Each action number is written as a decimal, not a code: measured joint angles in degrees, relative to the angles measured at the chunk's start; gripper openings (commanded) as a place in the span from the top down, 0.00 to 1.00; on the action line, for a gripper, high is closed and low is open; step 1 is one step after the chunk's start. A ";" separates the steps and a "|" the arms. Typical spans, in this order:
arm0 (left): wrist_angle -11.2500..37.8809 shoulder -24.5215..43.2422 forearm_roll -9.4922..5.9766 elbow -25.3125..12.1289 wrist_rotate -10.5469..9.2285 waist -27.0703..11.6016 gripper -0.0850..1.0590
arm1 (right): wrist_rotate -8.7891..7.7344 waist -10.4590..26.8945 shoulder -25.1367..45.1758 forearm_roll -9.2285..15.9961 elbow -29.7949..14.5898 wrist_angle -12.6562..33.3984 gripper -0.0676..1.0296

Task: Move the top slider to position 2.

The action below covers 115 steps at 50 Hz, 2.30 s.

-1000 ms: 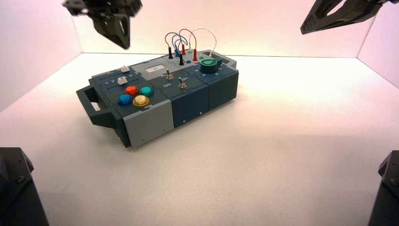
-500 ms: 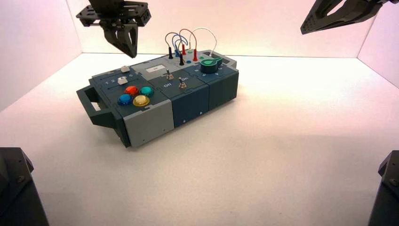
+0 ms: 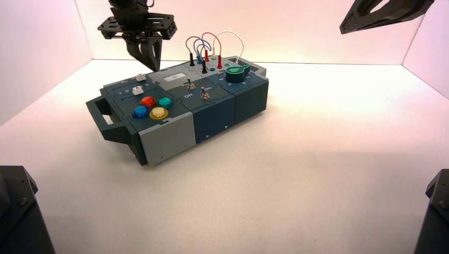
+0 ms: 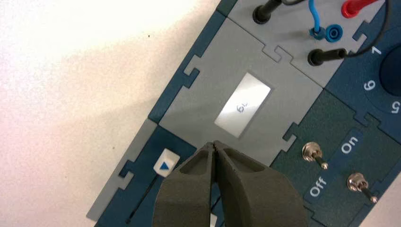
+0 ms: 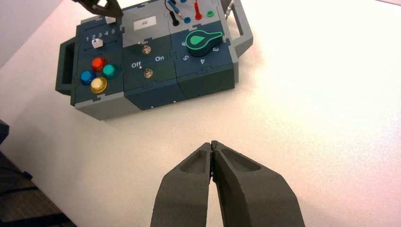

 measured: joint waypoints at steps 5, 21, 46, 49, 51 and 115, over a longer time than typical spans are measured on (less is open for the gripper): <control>0.00 0.44 0.00 -0.62 0.00 0.09 0.95 | 0.00 0.00 -0.09 0.00 0.00 0.00 0.96; 0.62 0.53 0.09 -0.88 0.00 1.49 0.95 | 0.00 0.00 -0.09 -0.09 0.00 0.00 0.96; 1.05 0.44 0.97 1.49 0.00 1.58 0.95 | 0.00 0.00 -0.09 -0.09 0.00 0.00 0.96; 1.05 0.53 0.97 1.49 0.00 1.58 0.95 | 0.00 0.00 -0.09 0.00 0.00 0.00 0.96; 1.05 0.53 0.97 1.49 0.00 1.58 0.95 | 0.09 0.00 -0.09 -0.09 0.00 0.00 0.96; 1.93 0.09 1.49 2.46 0.09 3.78 0.95 | 0.00 0.00 -0.09 -0.09 0.00 0.00 0.96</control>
